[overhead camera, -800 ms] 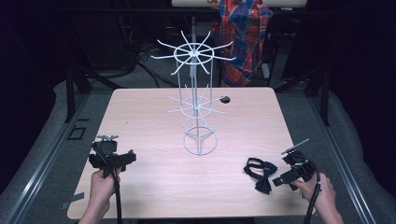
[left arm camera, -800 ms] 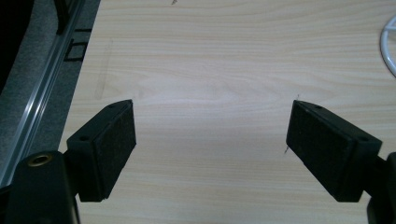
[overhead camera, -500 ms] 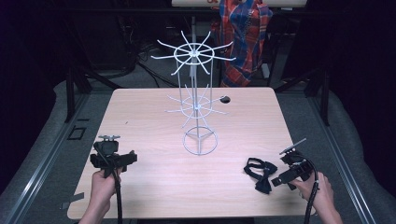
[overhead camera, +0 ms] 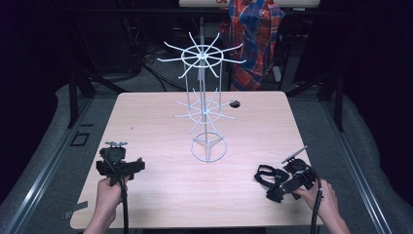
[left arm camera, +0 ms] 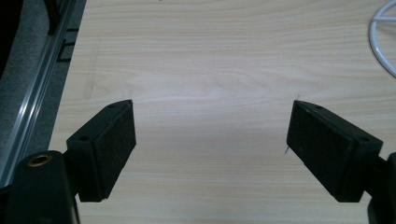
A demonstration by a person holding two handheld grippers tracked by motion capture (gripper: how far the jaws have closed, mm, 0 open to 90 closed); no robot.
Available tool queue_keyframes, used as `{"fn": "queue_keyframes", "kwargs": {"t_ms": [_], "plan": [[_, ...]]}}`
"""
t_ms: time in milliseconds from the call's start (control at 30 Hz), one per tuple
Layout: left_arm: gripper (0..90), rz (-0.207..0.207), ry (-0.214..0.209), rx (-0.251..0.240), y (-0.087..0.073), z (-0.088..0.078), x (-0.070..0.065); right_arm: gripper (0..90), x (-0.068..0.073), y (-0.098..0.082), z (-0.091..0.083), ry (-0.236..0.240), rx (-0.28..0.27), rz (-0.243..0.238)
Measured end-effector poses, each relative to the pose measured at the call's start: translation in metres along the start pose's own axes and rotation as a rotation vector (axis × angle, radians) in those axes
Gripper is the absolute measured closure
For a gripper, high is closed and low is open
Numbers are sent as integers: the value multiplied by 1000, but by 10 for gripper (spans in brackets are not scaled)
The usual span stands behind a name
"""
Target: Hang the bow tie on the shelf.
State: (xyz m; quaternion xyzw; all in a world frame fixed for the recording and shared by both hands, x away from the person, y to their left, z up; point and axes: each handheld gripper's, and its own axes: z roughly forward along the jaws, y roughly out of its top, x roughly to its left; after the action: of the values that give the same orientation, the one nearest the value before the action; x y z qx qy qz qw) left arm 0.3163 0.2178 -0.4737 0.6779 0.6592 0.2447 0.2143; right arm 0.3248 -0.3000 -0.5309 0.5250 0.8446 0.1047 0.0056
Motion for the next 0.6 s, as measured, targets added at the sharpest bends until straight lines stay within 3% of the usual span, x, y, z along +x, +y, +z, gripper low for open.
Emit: {"fn": "queue_keyframes", "kwargs": {"t_ms": [133, 333, 433, 600], "plan": [[159, 0, 3, 2, 0, 1, 0, 1, 3, 5, 1, -1, -13, -13], [159, 8, 0, 8, 0, 1, -1, 1, 8, 10, 7, 9, -84, 39], [159, 18, 5, 12, 0, 2, -3, 7, 6, 12, 7, 6, -68, 17], [159, 32, 15, 8, 0, 1, -4, 177, 2, 11, 4, 0, -96, 78]]}}
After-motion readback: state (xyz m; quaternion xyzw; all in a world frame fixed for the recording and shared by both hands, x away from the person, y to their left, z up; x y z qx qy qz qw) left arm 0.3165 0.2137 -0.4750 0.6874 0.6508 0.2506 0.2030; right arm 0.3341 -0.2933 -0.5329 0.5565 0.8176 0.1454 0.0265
